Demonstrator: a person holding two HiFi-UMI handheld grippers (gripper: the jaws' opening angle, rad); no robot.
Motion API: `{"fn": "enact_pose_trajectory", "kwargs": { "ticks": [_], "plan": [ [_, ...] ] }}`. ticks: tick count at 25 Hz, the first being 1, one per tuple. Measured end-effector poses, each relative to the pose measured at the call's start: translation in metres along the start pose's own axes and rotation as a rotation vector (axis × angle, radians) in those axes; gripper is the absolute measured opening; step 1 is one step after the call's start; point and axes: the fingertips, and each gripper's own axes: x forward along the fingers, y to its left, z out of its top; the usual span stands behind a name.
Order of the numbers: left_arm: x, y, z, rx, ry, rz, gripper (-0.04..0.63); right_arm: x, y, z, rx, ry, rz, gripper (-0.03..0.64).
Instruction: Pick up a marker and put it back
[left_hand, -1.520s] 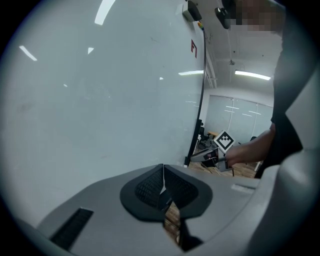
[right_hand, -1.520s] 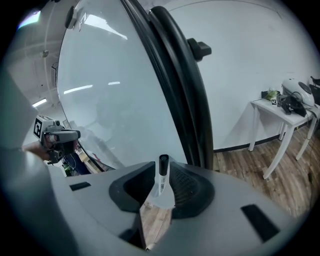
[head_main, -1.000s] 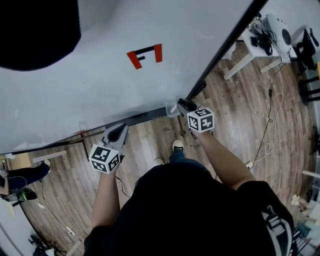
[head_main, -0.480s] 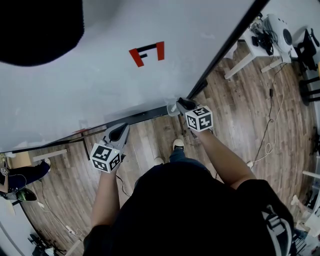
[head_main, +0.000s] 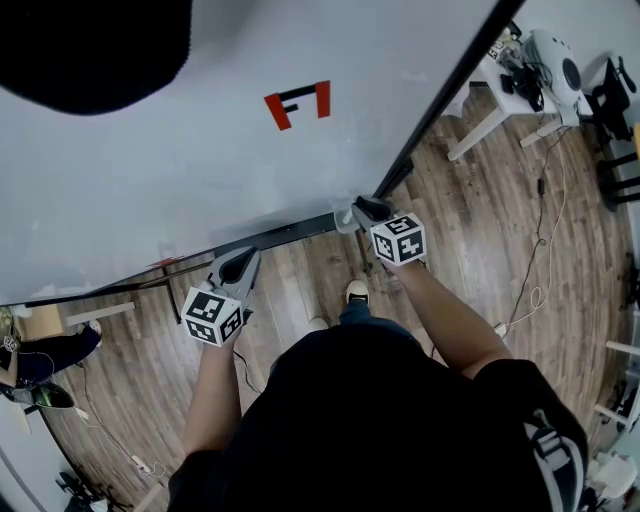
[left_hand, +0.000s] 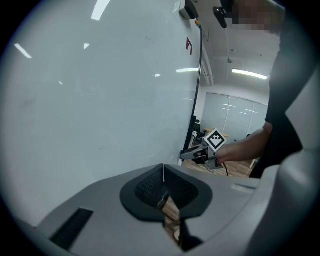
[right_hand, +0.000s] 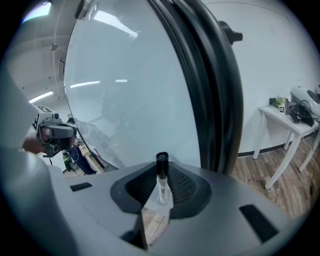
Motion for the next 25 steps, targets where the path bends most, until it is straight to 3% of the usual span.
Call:
{"fn": "enact_pose_trajectory", "kwargs": {
  "ticks": [25],
  "plan": [
    [0.002,-0.027,0.032,0.049,-0.086,-0.070,0.014,-0.105,0.028,0.057,-0.057,-0.149,0.008,0.060]
  ]
}}
